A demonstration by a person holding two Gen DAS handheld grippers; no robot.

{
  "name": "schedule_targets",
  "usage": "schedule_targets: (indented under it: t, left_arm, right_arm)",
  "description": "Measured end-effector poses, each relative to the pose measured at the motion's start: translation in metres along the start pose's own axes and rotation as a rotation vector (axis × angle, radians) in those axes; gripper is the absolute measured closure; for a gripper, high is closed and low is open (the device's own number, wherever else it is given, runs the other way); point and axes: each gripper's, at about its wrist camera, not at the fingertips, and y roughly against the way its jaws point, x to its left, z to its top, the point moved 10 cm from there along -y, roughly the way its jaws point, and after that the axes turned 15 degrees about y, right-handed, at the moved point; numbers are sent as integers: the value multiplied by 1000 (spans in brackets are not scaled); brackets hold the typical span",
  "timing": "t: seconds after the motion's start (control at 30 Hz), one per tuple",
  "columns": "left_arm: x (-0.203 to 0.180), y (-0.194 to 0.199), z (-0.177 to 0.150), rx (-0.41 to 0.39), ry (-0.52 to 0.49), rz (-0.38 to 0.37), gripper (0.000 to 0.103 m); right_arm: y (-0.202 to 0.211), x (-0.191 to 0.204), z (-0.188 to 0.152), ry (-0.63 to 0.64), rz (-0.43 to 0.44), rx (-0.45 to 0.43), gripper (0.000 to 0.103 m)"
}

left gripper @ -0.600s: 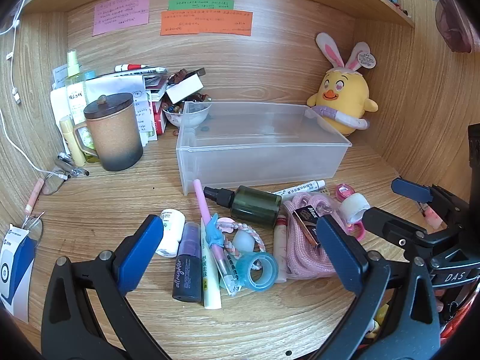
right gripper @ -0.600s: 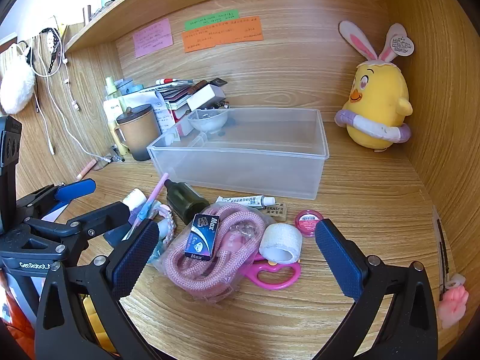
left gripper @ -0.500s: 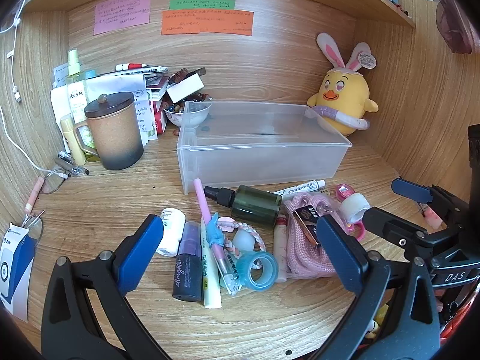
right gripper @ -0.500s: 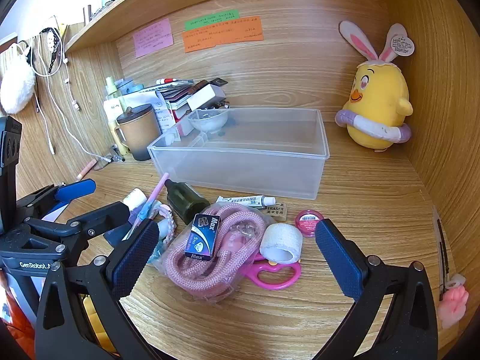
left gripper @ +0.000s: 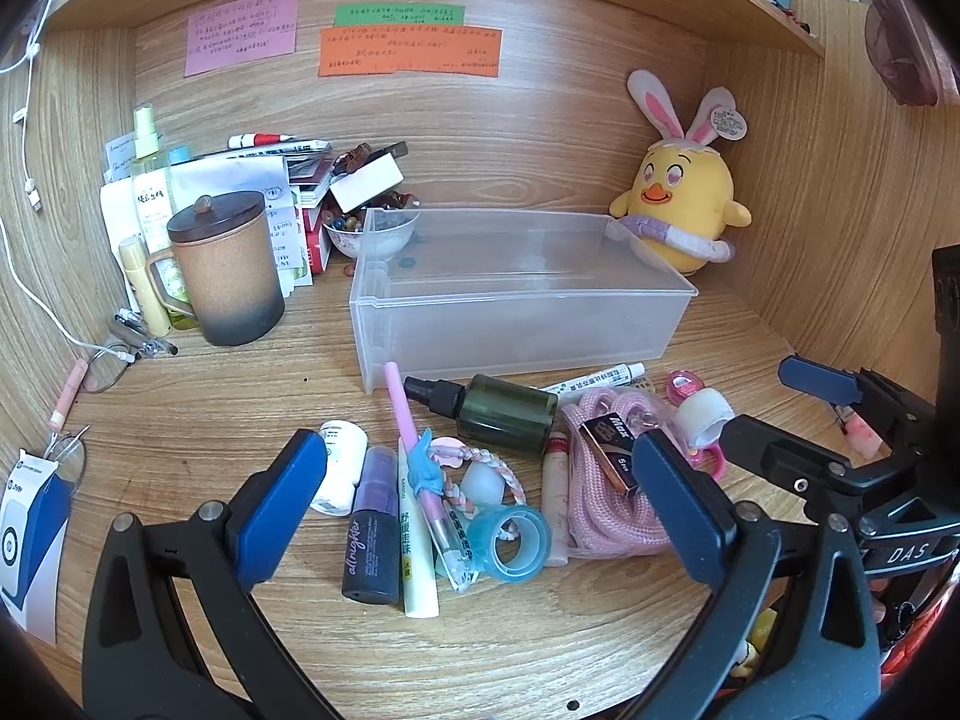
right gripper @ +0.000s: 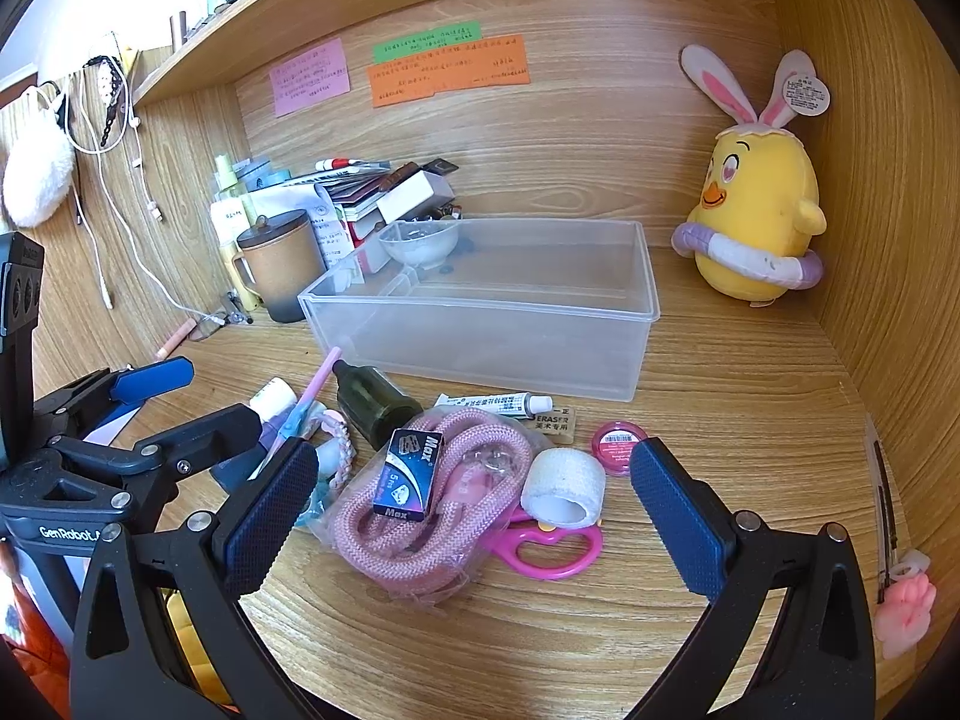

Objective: Organize objects
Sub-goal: 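Move both tools toward the scattered items in front of the clear box, then grasp the white pill bottle with the left tool while the right tool grasps the white tape roll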

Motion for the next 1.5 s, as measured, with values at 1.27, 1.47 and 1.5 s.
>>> schedule_targets:
  t: [1.27, 1.47, 1.5]
  left_arm:
    - [74, -20, 16, 44, 100, 78, 24]
    - [93, -42, 9, 108, 124, 106, 41]
    - [95, -46, 7, 118, 122, 113, 42]
  right_arm:
    - [-20, -26, -12, -5, -61, 57, 14]
    - [-35, -39, -29, -61, -46, 126, 34]
    - [-37, -40, -31, -67, -45, 135, 36]
